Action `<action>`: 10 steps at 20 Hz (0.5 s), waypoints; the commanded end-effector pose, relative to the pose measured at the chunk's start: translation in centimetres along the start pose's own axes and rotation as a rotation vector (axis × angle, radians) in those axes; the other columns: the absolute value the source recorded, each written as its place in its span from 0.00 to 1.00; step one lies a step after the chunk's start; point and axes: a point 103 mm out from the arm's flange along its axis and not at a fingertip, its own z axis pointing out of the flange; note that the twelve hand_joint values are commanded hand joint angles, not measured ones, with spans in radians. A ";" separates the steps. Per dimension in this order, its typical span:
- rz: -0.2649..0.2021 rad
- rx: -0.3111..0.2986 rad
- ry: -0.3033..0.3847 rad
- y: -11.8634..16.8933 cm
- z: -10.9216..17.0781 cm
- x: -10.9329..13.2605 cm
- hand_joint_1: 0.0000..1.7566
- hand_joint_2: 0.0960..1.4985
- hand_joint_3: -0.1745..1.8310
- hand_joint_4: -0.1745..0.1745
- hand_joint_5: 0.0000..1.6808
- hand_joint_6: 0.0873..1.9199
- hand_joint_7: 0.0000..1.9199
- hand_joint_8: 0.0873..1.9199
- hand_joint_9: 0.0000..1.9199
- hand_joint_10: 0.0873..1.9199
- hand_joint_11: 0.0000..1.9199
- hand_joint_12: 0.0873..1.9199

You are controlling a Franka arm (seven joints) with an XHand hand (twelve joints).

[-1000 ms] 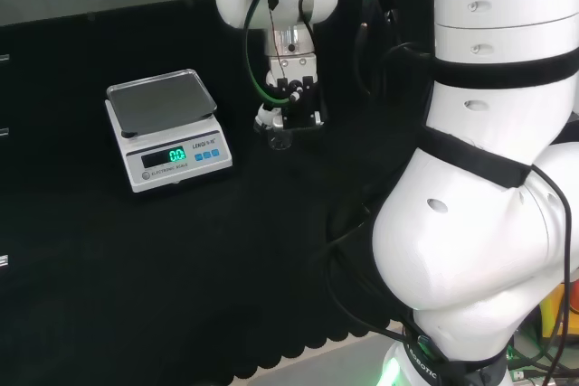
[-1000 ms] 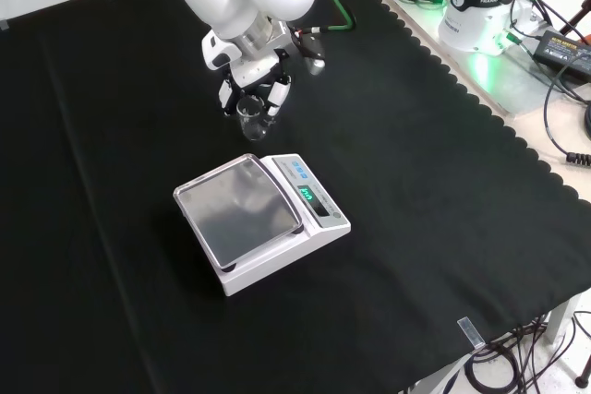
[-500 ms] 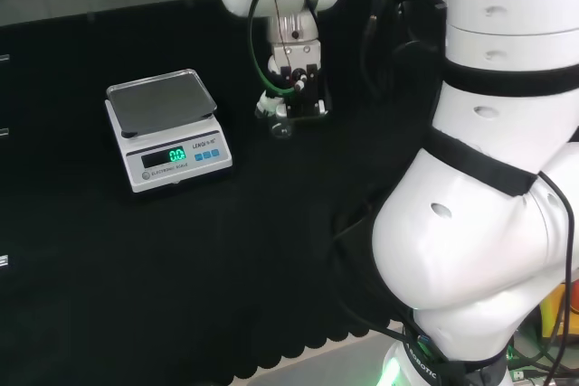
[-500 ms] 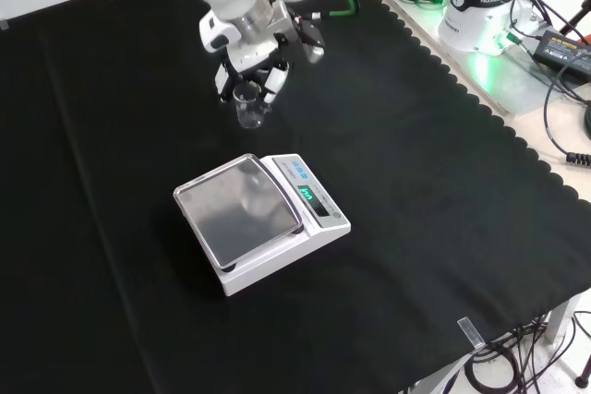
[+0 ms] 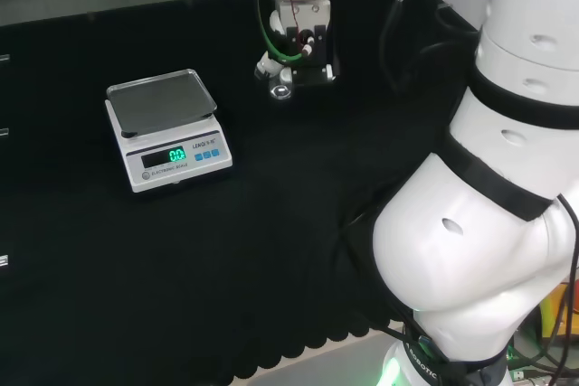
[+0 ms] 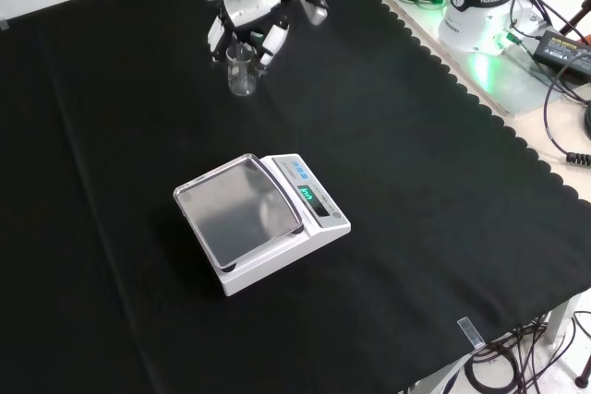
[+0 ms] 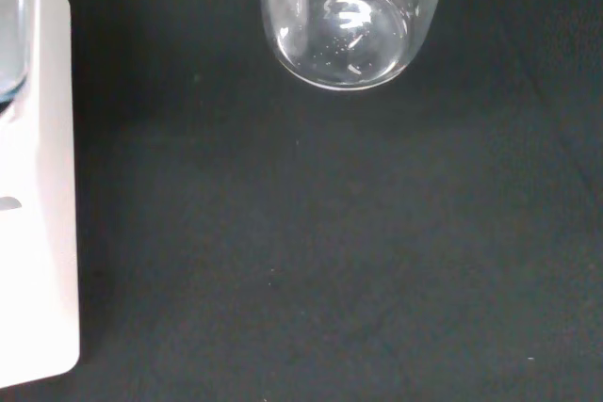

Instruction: Pick up the beaker.

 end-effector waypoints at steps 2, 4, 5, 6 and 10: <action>-0.116 -0.064 -0.024 -7.9 -7.5 0.9 0.65 0.73 0.07 0.13 0.60 0.48 0.56 0.40 0.84 0.10 0.91 0.23; -0.124 -0.067 -0.032 -8.8 -8.3 1.1 0.65 0.73 0.07 0.13 0.60 0.48 0.56 0.40 0.84 0.10 0.91 0.23; -0.129 -0.066 -0.036 -9.1 -8.7 1.2 0.65 0.73 0.07 0.13 0.60 0.48 0.56 0.40 0.84 0.10 0.91 0.23; -0.133 -0.067 -0.040 -9.3 -9.0 1.4 0.65 0.73 0.07 0.13 0.60 0.48 0.56 0.40 0.84 0.10 0.91 0.23; -0.155 -0.072 -0.046 -9.8 -9.9 2.0 0.65 0.73 0.07 0.14 0.60 0.48 0.56 0.40 0.84 0.10 0.91 0.23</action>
